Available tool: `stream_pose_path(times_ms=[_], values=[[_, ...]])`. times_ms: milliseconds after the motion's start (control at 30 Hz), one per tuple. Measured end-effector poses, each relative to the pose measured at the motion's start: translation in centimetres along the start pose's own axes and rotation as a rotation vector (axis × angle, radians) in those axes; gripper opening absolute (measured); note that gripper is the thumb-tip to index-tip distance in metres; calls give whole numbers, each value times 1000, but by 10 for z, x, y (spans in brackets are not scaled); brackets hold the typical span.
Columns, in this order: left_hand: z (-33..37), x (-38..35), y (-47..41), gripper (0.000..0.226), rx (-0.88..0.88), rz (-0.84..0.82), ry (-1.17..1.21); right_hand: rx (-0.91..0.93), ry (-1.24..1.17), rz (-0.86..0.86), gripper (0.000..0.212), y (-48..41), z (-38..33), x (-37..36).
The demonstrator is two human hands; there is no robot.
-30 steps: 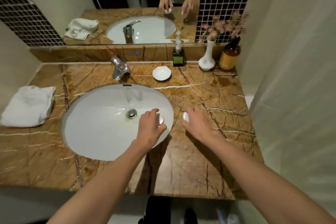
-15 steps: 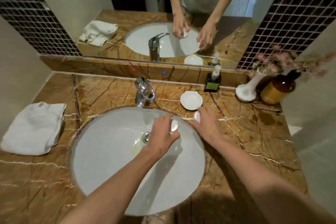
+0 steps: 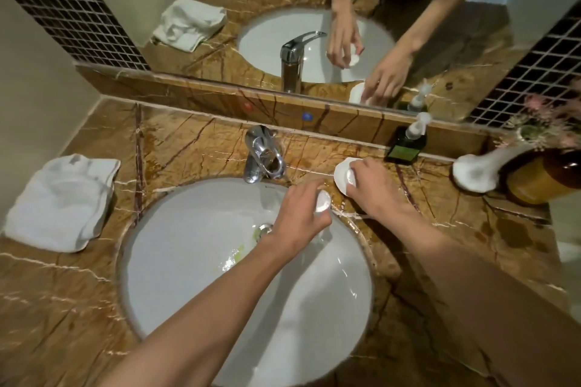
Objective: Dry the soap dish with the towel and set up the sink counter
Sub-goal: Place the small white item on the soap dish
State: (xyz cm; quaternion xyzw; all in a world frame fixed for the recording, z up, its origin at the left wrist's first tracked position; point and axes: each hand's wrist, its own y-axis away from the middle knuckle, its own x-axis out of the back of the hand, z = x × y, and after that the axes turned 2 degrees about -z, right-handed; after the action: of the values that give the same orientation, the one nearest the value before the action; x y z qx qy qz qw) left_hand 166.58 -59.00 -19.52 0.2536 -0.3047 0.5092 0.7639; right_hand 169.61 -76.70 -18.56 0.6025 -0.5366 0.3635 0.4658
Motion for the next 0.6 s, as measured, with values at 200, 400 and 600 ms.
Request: stream_pose_path(times_ms=[200, 400, 600], values=[[6, -5, -15, 62, -20, -10, -25, 85, 48, -10, 36, -3, 4, 0], [18, -13, -42, 65, -33, -32, -75, 106, -54, 15, 36, 2, 15, 0], [22, -23, -67, 58, -54, -25, -117, -122, -403, 116, 29, 9, 29, 10]])
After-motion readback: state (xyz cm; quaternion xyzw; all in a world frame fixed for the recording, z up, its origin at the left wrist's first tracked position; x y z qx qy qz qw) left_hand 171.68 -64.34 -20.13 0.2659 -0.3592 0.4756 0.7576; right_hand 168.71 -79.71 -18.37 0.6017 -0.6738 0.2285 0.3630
